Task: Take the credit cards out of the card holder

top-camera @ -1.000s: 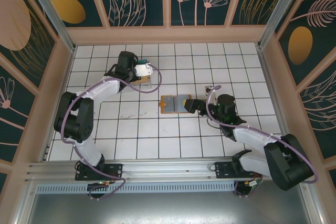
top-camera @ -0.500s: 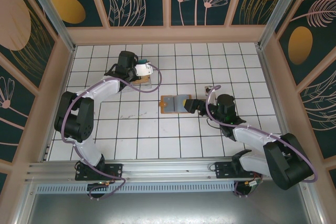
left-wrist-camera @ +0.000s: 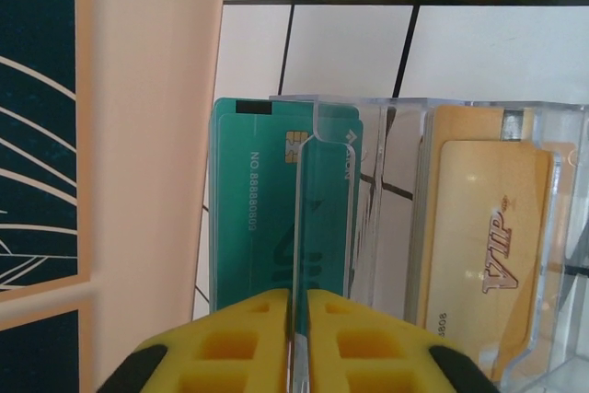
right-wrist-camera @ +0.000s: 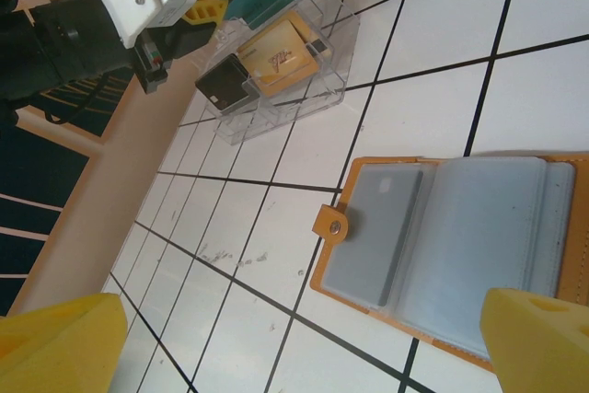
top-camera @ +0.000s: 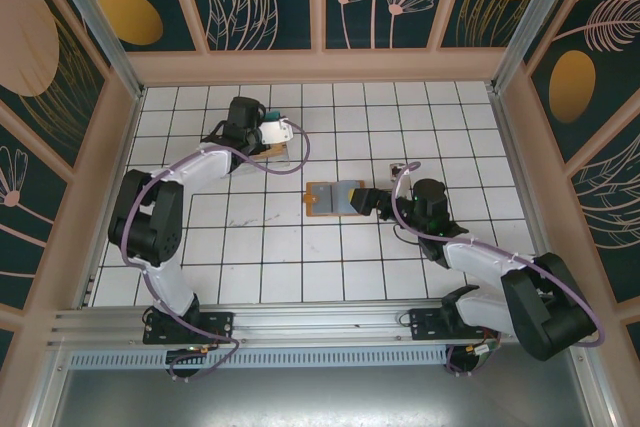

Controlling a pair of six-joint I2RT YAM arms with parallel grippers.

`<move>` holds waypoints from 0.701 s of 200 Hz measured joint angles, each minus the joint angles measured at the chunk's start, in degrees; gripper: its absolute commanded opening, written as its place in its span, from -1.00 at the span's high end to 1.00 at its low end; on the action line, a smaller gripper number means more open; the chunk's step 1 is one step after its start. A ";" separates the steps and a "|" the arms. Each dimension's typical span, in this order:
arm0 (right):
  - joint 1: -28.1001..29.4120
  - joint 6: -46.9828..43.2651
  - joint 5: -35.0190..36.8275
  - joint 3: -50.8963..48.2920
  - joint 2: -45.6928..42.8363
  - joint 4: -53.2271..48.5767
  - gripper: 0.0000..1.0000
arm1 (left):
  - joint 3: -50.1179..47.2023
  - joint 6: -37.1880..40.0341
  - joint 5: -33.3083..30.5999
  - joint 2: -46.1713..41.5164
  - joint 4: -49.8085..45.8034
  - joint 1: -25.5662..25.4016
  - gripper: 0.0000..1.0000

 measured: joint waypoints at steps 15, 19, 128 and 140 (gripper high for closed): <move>0.00 0.02 0.00 0.00 0.26 0.00 -0.98 | 0.26 -0.20 -0.68 0.76 0.44 0.00 0.38; 0.00 0.02 0.00 0.00 0.28 0.00 -0.98 | 0.26 -0.35 -0.83 0.90 0.52 0.00 0.38; 0.00 0.02 -0.02 0.00 0.37 0.00 -0.98 | 3.85 -4.13 -5.68 2.14 7.39 0.00 0.33; 0.00 0.02 -0.02 0.00 0.37 0.00 -0.98 | 3.87 -4.94 -5.64 2.14 7.54 0.00 0.31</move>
